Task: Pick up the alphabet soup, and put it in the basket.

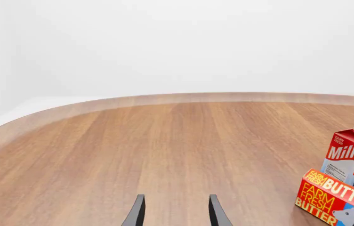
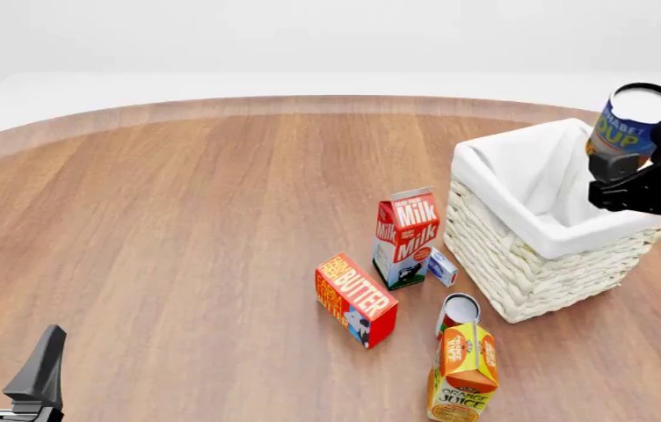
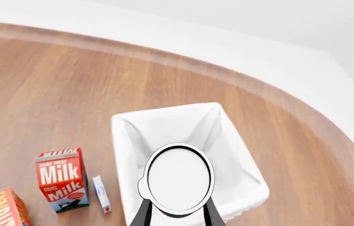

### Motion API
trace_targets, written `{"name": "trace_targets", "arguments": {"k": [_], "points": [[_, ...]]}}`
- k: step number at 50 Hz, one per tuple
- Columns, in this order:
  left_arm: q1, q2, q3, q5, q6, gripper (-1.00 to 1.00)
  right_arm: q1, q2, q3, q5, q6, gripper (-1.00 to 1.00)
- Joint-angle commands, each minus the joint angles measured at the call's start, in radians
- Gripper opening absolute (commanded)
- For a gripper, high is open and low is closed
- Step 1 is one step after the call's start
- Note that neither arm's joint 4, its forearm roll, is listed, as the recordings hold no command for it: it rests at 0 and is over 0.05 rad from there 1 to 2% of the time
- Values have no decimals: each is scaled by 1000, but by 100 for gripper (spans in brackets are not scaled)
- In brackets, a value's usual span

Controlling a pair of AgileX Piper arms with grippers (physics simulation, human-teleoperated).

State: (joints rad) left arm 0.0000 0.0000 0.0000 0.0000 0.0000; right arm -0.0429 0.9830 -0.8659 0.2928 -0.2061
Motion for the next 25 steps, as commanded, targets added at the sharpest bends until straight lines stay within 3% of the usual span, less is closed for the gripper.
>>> {"name": "trace_targets", "arguments": {"k": [1,25], "points": [[0,0,0,0,0,100,-10,43,-52,12,22,-100],[0,0,0,0,0,100,-22,147,-133,20,25,-100]]}}
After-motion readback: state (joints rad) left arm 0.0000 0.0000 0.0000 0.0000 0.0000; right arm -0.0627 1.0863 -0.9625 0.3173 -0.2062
